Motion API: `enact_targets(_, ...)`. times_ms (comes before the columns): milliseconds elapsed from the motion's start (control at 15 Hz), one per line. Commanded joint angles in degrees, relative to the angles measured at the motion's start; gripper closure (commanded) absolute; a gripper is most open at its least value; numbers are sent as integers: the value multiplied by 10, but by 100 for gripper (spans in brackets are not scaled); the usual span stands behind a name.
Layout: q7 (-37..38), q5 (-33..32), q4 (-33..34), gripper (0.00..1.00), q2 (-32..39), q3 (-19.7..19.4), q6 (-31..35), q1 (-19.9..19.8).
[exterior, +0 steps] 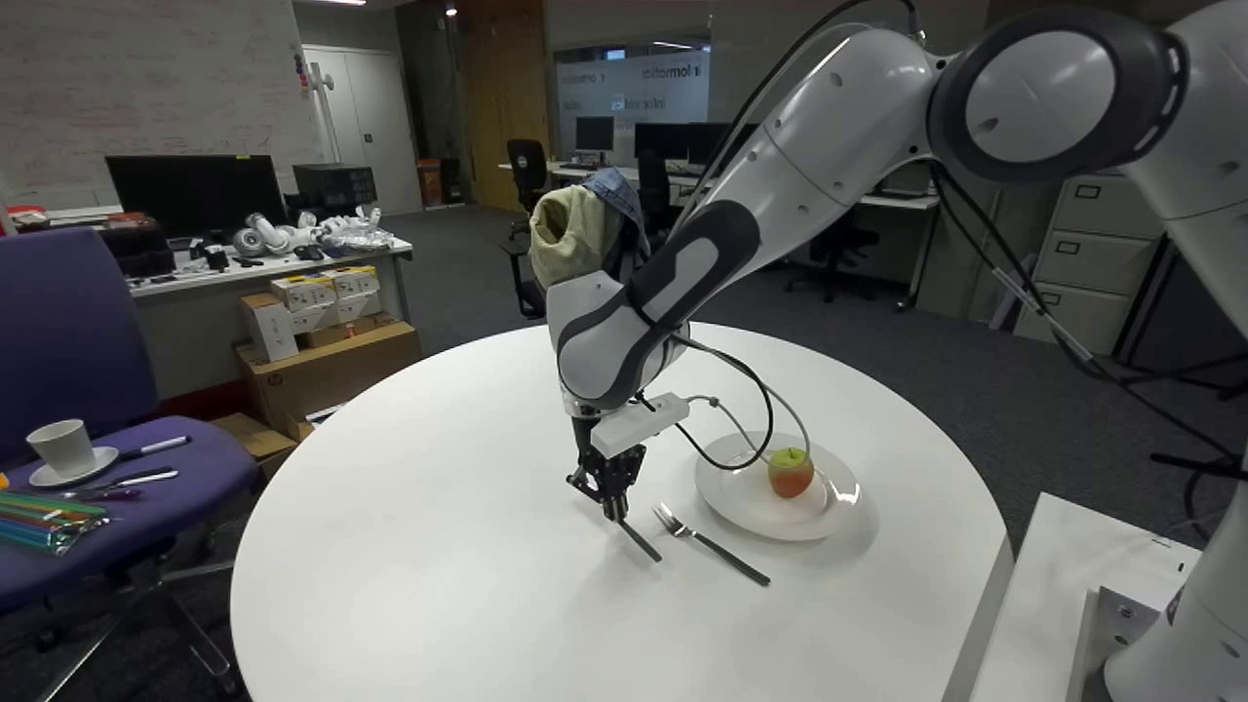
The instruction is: Move the knife to the other side of the plate
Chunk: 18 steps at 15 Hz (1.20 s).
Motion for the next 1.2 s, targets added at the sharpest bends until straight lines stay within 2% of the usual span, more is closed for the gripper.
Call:
enact_targets(0, -17, -5, -26, 98, -45, -2, -26, -1)
enact_targets(467, -58, -10, -57, 98, -102, 2, -96, -10)
enact_targets(733, -60, -48, -79, 98, -135, -12, -143, -10)
enact_targets(1133, -76, -91, -134, 98, -181, -24, -145, -29)
